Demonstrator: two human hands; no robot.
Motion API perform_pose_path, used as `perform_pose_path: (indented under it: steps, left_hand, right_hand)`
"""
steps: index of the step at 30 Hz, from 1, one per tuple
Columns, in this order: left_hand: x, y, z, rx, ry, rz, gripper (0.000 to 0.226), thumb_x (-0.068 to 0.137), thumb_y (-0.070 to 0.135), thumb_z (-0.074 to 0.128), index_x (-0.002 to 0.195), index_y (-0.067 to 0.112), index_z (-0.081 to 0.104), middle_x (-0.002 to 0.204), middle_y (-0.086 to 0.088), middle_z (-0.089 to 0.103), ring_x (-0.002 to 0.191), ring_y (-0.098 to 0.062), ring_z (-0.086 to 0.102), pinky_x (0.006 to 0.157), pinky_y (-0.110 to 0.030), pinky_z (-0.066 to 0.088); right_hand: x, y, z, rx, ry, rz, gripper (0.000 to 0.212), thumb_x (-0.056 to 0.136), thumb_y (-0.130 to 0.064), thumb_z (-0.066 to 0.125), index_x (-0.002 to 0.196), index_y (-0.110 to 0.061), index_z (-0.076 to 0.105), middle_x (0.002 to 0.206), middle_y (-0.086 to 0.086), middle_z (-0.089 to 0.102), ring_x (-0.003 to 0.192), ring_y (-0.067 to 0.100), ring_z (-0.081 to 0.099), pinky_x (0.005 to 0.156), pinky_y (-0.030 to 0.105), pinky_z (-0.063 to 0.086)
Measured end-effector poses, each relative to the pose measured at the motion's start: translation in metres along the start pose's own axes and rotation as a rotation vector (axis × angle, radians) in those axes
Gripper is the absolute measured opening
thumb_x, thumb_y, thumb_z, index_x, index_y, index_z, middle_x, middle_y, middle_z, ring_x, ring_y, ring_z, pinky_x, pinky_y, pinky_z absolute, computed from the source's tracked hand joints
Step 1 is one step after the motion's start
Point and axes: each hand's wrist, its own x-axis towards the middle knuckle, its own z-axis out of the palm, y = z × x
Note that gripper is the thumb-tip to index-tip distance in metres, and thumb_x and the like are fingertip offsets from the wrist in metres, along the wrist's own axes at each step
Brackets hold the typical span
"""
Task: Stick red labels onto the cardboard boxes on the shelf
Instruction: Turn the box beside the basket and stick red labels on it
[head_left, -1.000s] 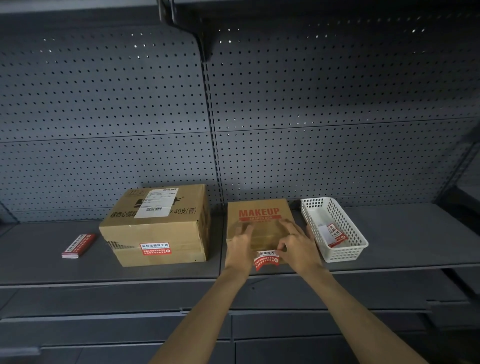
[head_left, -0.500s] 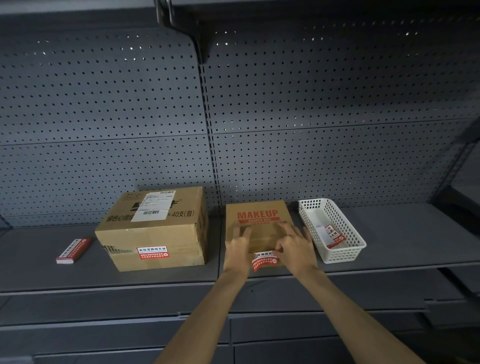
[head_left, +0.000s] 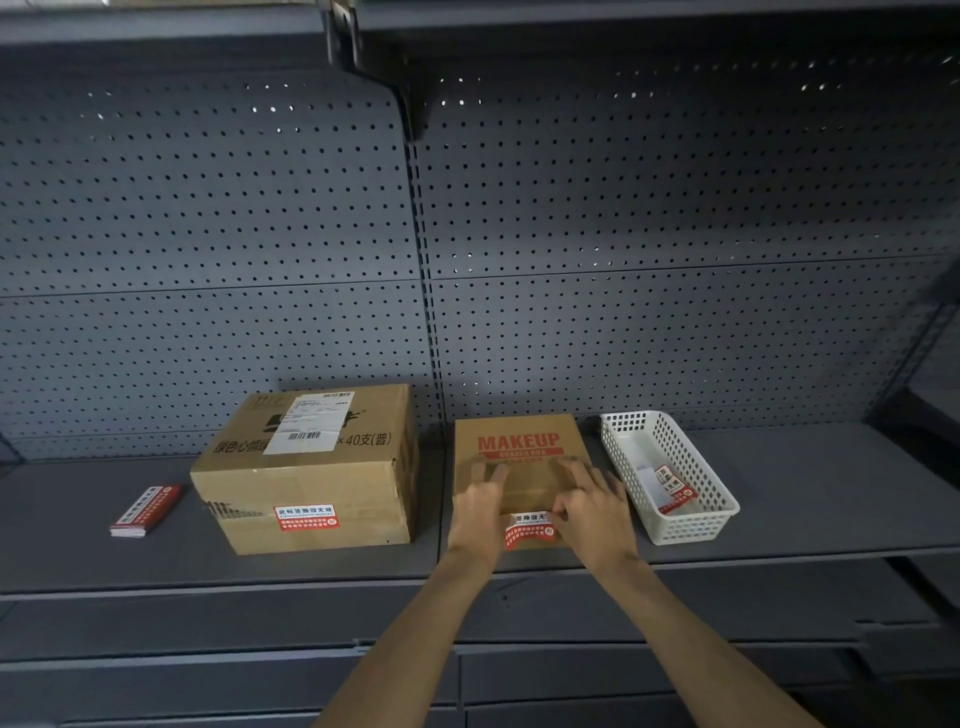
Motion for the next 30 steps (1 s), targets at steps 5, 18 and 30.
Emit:
perform_pose_path:
  steps: [5,18,30]
  left_hand:
    - [0.006,-0.004,0.006,0.026,-0.006,0.003,0.087,0.07,0.012,0.089,0.14,0.03,0.041,0.148,-0.005,0.035,0.112,-0.025,0.064,0.095,-0.041,0.057]
    - [0.003,0.001,-0.021,0.284,-0.08,0.054,0.072,0.087,0.043,0.073,0.144,0.031,0.03,0.152,-0.002,0.032,0.098,-0.029,0.069,0.078,-0.037,0.06]
    - [0.01,-0.011,-0.041,0.662,-0.139,0.279,0.08,0.092,0.034,0.07,0.154,0.023,0.02,0.141,-0.006,0.047,0.082,-0.025,0.07,0.066,-0.036,0.051]
  right_hand:
    - [0.004,0.001,0.005,-0.014,0.025,-0.015,0.018,0.066,-0.041,0.088,0.067,-0.027,0.078,0.138,-0.007,0.054,0.121,0.019,0.056,0.103,0.053,0.047]
    - [0.006,0.013,0.007,0.036,0.126,-0.061,0.042,0.055,-0.042,0.095,0.065,-0.016,0.063,0.12,-0.001,0.066,0.1,0.021,0.067,0.094,0.048,0.055]
    - [0.012,0.028,0.005,0.116,-0.019,-0.161,0.072,0.082,-0.05,0.073,0.14,-0.022,0.042,0.134,-0.005,0.053,0.121,0.018,0.05,0.098,0.033,0.047]
